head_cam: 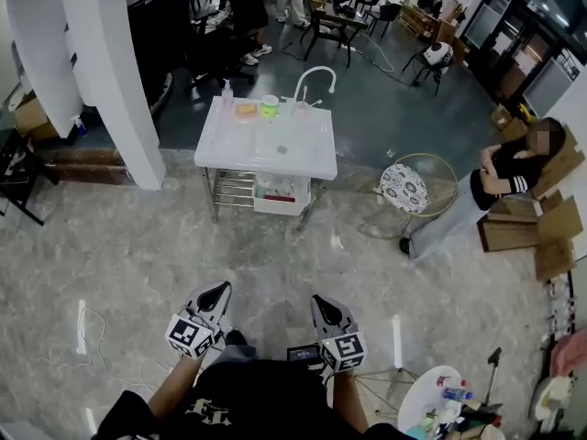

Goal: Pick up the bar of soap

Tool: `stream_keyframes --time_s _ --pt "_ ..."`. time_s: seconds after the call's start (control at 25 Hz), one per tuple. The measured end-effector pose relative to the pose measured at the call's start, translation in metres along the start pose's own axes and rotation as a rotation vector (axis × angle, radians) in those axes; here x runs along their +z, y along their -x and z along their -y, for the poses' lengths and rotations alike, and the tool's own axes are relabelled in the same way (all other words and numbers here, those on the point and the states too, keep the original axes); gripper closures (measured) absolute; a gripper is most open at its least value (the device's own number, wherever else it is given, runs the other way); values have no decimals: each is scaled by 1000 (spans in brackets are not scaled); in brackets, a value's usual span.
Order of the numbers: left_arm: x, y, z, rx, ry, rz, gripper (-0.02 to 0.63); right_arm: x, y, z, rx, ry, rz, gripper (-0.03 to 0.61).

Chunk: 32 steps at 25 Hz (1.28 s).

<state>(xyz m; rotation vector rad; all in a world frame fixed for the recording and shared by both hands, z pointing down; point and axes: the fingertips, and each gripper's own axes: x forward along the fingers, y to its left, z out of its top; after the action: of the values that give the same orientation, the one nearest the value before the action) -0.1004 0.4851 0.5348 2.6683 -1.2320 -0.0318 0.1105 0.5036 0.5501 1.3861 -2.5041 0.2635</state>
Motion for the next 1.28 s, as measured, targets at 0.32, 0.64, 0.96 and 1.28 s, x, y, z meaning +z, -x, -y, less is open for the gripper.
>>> stream_keyframes --time_s 0.32,0.64,0.96,1.28 --pt "-1 -13 -58 -28 28 -19 606 4 -44 -4 -54 -50 -32 575" --pt "-14 -65 -107 -36 43 -41 606 14 -109 26 -36 -46 -39 575" --pt "16 -141 -178 21 -23 -78 606 47 -222 88 58 -46 17 575" --pt "59 -250 -216 21 -112 -85 606 98 -296 186 79 -99 83 575"
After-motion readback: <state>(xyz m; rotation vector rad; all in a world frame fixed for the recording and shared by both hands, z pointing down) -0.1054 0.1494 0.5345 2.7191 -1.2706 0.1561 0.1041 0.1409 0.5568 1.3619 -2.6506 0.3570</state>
